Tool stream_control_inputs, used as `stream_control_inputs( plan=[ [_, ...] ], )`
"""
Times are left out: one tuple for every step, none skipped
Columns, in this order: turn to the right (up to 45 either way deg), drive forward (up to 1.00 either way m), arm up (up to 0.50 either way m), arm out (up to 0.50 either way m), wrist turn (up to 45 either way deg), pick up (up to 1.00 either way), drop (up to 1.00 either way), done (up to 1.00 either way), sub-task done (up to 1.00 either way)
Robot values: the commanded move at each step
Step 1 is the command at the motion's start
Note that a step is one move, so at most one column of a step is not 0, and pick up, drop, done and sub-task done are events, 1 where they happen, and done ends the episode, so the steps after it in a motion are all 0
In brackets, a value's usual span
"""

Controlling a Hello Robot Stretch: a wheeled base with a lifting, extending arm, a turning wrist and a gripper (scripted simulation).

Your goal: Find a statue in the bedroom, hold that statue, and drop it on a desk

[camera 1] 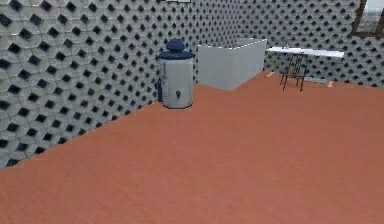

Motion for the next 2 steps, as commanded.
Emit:
stream_control_inputs(
  plan=[
    [33.0,0.0,0.0,0.0,0.0,0.0,0.0,0.0,0.0],
    [0.0,1.0,0.0,0.0,0.0,0.0,0.0,0.0,0.0]
  ],
)
